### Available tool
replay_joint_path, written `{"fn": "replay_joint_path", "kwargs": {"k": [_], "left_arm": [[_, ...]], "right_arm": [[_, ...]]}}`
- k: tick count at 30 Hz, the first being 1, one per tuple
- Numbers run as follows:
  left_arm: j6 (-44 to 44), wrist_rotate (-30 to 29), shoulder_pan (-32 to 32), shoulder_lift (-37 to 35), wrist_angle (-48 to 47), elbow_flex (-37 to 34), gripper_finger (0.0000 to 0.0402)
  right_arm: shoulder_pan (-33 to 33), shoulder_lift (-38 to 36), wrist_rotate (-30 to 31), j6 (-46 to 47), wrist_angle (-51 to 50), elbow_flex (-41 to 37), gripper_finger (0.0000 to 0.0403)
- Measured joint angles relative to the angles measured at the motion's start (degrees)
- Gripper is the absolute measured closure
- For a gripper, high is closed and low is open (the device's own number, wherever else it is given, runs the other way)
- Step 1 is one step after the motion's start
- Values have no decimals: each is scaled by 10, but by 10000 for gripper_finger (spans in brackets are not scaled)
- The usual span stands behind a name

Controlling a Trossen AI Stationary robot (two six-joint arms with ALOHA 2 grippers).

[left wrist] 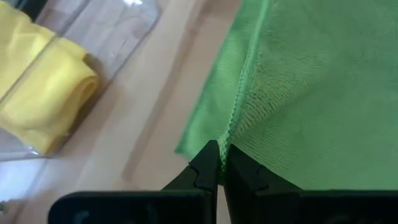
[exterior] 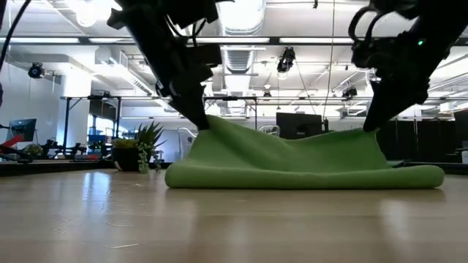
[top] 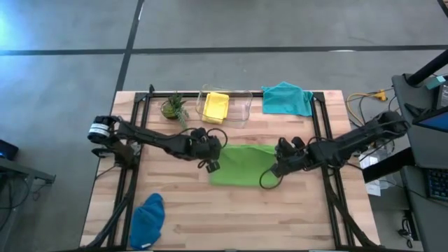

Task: Fold microfiber towels
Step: Fold the green towel

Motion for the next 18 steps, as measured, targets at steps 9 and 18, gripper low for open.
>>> {"fn": "replay_joint_path", "kwargs": {"k": [9, 18], "left_arm": [[61, 40, 33, 29, 8, -1, 344], [90, 26, 73, 12, -23, -6, 196]], "right_arm": [[-83, -2, -64, -34, 2, -15, 362], [-113, -56, -27, -98, -12, 2, 249]]}}
